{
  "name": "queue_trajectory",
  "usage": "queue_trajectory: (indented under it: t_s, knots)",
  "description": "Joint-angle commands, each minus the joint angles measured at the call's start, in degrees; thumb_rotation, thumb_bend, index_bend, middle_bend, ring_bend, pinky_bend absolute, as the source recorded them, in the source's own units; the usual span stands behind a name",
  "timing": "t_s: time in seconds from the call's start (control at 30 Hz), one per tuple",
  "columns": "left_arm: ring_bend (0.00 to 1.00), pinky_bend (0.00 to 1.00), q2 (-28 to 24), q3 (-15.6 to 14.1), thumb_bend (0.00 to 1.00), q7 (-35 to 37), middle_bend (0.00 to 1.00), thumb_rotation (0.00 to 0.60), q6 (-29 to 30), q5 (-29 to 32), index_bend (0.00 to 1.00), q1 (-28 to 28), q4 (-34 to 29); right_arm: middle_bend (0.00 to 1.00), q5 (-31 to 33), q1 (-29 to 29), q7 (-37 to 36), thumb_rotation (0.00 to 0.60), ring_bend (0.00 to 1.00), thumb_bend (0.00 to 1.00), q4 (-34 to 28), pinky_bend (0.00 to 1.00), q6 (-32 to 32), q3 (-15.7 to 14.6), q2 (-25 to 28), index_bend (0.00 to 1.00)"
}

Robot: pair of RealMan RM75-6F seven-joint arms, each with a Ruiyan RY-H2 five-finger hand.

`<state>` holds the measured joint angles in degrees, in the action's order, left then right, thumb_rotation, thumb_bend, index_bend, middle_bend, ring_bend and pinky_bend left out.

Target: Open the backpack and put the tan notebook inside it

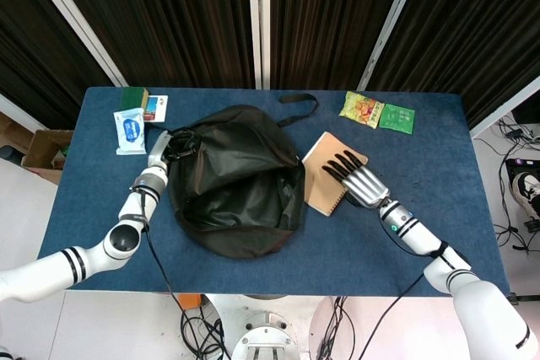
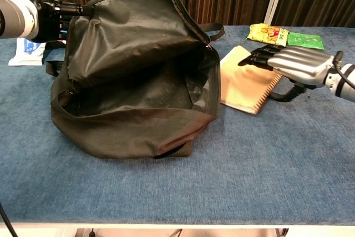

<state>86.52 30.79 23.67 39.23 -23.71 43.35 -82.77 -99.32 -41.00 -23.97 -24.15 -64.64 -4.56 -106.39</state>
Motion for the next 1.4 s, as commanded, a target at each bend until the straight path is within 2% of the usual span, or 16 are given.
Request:
queue_trajectory:
  t_s: [0.03,0.2,0.3,0.5,0.7,1.03,1.2,1.33,1.4]
  knots:
    - [0.53,0.37,-0.02,0.07,0.57,0.12,0.65,0.6,-0.12,-0.16,0.66,-0.02,-0.08,0.14,0.87,-0.98,-0.58,0.6,0.0,0.49,1.28,0.11,0.16,0.88,-1.47,0.12]
    - [0.53,0.37,-0.3,0.51,0.58,0.68,0.65,0.6,-0.17,-0.5,0.66,-0.26,-0.32,0.15,2.24,-2.96,-0.76,0.6,0.02,0.51,2.21,0.15,0.87,2.37,-3.11,0.12]
    - [0.53,0.37,-0.59,0.85,0.58,1.15,0.65,0.6,-0.29,-0.72,0.66,-0.5,-0.51,0.17,3.08,-4.45,-0.75,0.6,0.04,0.48,1.88,0.18,1.29,3.41,-3.81,0.13]
    - [0.53,0.37,-1.11,1.01,0.58,1.85,0.65,0.6,-0.6,-1.38,0.66,-1.07,-0.91,0.27,3.7,-6.4,1.26,0.6,0.14,0.34,1.89,0.25,1.24,4.28,-5.33,0.3]
    - [0.53,0.37,-1.43,1.03,0.58,2.7,0.64,0.6,-1.01,-2.1,0.66,-1.71,-0.98,0.39,4.1,-6.91,2.18,0.6,0.26,0.23,2.49,0.3,0.59,4.45,-6.29,0.46]
    - [0.52,0.37,-1.37,0.83,0.58,3.38,0.64,0.6,-1.49,-2.91,0.66,-1.86,-0.6,0.54,3.91,-6.18,3.1,0.6,0.42,0.21,3.48,0.38,-0.88,3.49,-6.18,0.65]
    - [0.52,0.37,-1.3,0.83,0.58,3.43,0.64,0.6,-1.3,-3.35,0.66,-1.72,-0.97,0.59,3.24,-5.0,4.94,0.6,0.47,0.34,3.58,0.42,-2.1,2.32,-5.78,0.7]
    - [0.52,0.37,-2.02,0.73,0.58,3.11,0.64,0.6,-0.55,-4.57,0.66,-2.11,-2.82,0.64,2.18,-2.02,5.83,0.6,0.52,0.48,3.45,0.46,-8.62,1.29,-4.57,0.74]
    - [0.52,0.37,-2.52,0.79,0.58,3.15,0.64,0.6,-0.37,-5.12,0.66,-2.39,-4.08,0.66,1.49,0.23,6.41,0.6,0.54,0.51,3.57,0.48,-13.16,0.61,-3.55,0.76]
